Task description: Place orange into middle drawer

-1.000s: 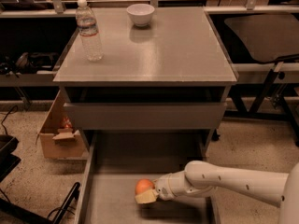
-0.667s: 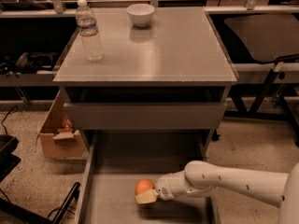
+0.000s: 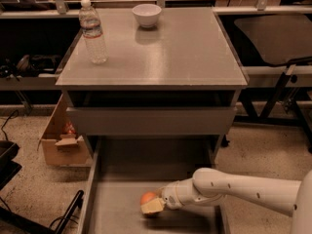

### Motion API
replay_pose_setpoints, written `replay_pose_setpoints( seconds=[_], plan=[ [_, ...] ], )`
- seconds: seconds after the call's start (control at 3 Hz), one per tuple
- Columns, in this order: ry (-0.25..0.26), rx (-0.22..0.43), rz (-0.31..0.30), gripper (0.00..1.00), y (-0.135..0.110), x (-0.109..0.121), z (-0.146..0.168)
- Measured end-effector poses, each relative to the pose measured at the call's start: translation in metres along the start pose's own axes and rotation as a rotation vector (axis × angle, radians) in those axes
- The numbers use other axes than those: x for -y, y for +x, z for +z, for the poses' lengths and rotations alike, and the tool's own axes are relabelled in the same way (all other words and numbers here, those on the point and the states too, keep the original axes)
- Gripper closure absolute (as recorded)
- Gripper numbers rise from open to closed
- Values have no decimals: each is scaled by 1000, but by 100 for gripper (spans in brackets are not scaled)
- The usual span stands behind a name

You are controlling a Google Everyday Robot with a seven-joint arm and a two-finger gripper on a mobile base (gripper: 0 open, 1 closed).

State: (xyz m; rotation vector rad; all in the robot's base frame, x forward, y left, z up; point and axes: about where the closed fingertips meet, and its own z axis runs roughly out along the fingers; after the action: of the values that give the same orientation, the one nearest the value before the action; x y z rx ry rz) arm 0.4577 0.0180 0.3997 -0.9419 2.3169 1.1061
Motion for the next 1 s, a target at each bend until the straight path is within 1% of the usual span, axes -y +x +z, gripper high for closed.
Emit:
replay_pose_setpoints(
  seconds=[0.33,0.67,1.0],
  plan=[
    [0,0,0,0,0,0,0],
    [0,0,0,0,0,0,0],
    [-44,28,-3,0,-3,-3,-6]
  ],
)
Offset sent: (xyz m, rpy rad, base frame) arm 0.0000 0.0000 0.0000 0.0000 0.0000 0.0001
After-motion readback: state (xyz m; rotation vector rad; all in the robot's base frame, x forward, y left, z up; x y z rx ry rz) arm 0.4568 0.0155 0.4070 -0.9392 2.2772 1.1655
